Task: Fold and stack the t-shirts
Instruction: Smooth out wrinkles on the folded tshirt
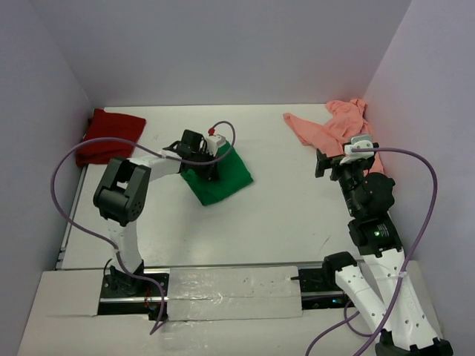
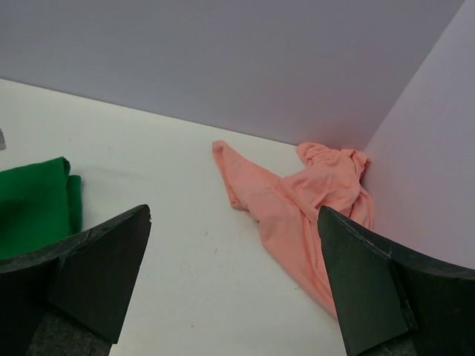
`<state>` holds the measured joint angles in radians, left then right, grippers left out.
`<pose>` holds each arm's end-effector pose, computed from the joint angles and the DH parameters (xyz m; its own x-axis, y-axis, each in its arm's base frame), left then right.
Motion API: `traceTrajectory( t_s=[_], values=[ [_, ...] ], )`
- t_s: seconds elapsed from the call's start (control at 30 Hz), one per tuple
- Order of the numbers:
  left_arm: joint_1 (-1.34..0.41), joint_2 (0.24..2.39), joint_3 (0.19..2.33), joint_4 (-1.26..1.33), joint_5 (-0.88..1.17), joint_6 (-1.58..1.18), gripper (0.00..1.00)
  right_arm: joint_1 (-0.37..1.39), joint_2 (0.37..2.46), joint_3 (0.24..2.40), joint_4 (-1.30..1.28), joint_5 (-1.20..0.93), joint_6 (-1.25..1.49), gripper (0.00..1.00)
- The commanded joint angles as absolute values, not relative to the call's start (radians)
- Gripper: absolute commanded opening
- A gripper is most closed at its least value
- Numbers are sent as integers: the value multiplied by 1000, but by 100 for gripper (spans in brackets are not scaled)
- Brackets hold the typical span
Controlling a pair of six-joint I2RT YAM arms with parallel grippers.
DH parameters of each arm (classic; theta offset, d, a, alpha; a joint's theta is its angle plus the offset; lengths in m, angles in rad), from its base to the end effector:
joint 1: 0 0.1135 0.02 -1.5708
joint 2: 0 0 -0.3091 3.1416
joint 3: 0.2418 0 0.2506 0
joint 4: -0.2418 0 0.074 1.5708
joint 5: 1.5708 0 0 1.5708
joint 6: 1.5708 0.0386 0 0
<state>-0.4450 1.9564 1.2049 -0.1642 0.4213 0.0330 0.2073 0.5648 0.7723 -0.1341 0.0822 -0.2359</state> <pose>0.3737 -0.1957 0.1910 -0.6950 0.3648 -0.6196 0.6410 0.7048 -0.3040 0.0954 0.0168 0.3960 0.0990 -0.2172 -0.9711 -0.1047 0.9682 -0.2272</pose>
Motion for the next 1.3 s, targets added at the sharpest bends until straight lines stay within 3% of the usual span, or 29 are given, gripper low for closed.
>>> traceTrajectory(
  t_s=[0.0,0.23,0.57,0.7,0.9,1.1,1.2,1.27],
  values=[
    [-457,2011,1287,-259,331,15,0,195,563,799,-100,91,-219,100],
    [-472,2162,1468,-305,270,52,0,190,548,808,-98,97,-216,100],
    [-474,2444,1978,-410,298,74,0,155,543,813,-104,89,-212,100],
    [-474,2465,2014,-396,295,84,0,155,560,811,-107,75,-213,100],
    [-474,2318,1882,-324,281,69,0,155,653,834,-175,-35,-210,100],
    [-474,1931,1683,-307,288,37,6,214,886,928,-245,-46,-189,98],
    [-454,1797,1592,-334,319,28,12,310,1052,1014,-276,23,-225,93],
    [-433,1692,1557,-366,357,25,23,394,1144,1096,-293,52,-250,74]
  ],
)
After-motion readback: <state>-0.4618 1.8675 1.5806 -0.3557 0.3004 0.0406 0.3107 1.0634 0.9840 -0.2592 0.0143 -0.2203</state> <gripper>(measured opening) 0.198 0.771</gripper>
